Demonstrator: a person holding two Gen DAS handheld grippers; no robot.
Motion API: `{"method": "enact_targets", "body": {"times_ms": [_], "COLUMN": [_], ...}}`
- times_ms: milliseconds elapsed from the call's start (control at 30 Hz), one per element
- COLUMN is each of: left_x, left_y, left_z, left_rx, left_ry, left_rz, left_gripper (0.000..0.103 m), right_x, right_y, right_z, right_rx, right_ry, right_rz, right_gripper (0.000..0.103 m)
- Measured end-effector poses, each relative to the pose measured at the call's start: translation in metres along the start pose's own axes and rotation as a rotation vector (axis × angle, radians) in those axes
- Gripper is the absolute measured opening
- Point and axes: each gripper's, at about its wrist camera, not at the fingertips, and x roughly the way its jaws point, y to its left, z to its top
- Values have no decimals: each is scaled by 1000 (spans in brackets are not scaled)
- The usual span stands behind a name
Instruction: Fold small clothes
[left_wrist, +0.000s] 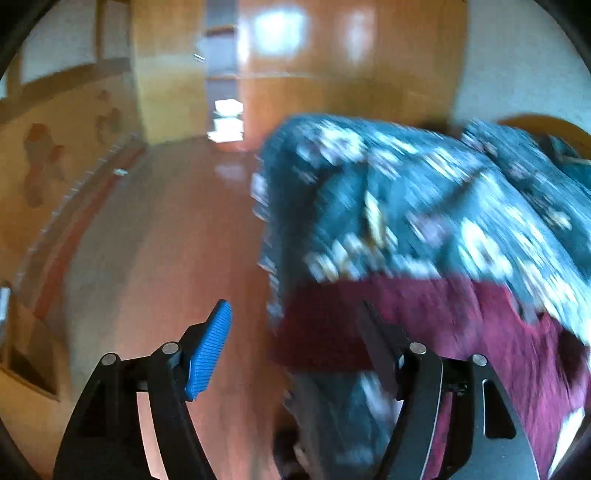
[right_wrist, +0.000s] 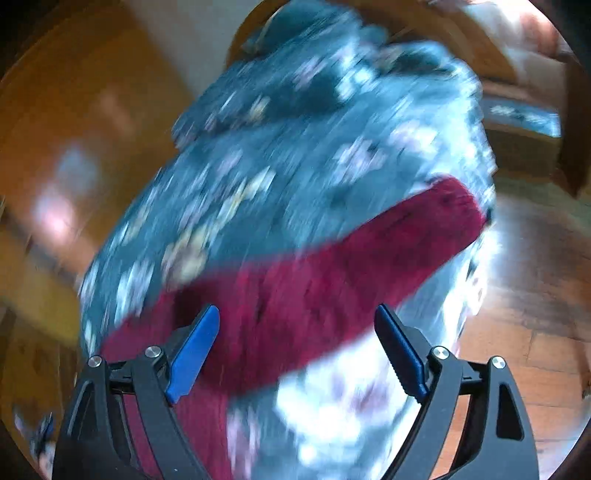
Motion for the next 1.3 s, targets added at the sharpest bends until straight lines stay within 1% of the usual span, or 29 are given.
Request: {"method": "enact_targets", "body": {"times_ms": [33, 67, 100, 133, 167, 200, 233, 300, 367, 433, 500, 533, 567, 600, 633, 667, 700, 733, 833, 933, 967, 1000, 1067, 1100, 1133, 1167, 1233, 1300], "left_x": [0, -2, -2, -4, -7, -9, -12, -17, -24, -25, -26, -27, -28, -28, -28, -30, -31, -33, -52, -83, -91, -103, -115, -117, -119, -117, -108, -96], "left_y": [-2, -6, -8, -12, -13, -15, -16, -15, -12, -10, -8, -8, -9, -11, -14, -17, -18, -18, -15, -15, -15, -14, -14, -14, -15, -17, -21, -24], "left_z": [-9, -33, -46, -63, -86, -101, -122, -152, -174, -194, -213, -221, -226, -231, -235, -237, -239, -239, -231, -216, -213, -211, -213, -216, -224, -230, -244, -254], "left_rx": [10, 31, 40, 52, 58, 56, 47, 34, 4, -32, -89, -113, -124, -133, -135, -122, -112, -111, -104, -84, -72, -49, -29, -22, -5, 7, 26, 36], "left_ry": [15, 50, 75, 107, 143, 169, 208, 257, 282, 320, 341, 350, 356, 361, 364, 367, 362, 358, 319, 269, 259, 247, 248, 260, 275, 290, 339, 373], "left_rz": [-30, -102, -141, -181, -231, -270, -325, -387, -435, -490, -554, -572, -584, -605, -621, -602, -580, -575, -571, -601, -603, -604, -603, -599, -584, -568, -538, -479], "left_gripper": [69, 69, 69, 69, 69, 69, 69, 70, 74, 75, 75, 75, 74, 61, 39, 28, 9, 7, 5, 5, 5, 5, 5, 5, 5, 5, 5, 8], "right_x": [6, 9, 14, 19, 23, 26, 28, 28, 26, 26, 27, 25, 23, 20, 13, 5, -5, -11, -45, -85, -95, -100, -99, -93, -81, -69, -50, -38], "right_y": [5, 12, 17, 25, 29, 34, 37, 44, 49, 54, 58, 60, 63, 66, 69, 72, 77, 81, 82, 72, 66, 61, 44, 33, 36, 32, 19, 12], "right_z": [-17, -40, -62, -93, -119, -146, -162, -207, -234, -256, -268, -269, -267, -263, -258, -254, -250, -248, -232, -222, -222, -228, -237, -245, -256, -265, -271, -271], "right_rx": [-27, -53, -75, -97, -103, -108, -109, -92, -94, -106, -129, -141, -161, -187, -227, -257, -293, -318, -363, -402, -413, -417, -422, -429, -426, -410, -386, -364], "right_ry": [49, 102, 157, 232, 291, 355, 394, 490, 546, 598, 636, 637, 631, 619, 597, 573, 546, 523, 446, 385, 381, 384, 420, 444, 460, 486, 542, 558], "right_rz": [20, 43, 64, 100, 134, 171, 196, 279, 325, 355, 354, 353, 352, 347, 332, 323, 319, 319, 344, 372, 373, 370, 340, 308, 286, 261, 231, 230], "right_gripper": [86, 86, 85, 85, 85, 84, 84, 84, 83, 75, 58, 52, 40, 27, 23, 20, 19, 18, 16, 15, 15, 15, 15, 14, 14, 14, 14, 16]}}
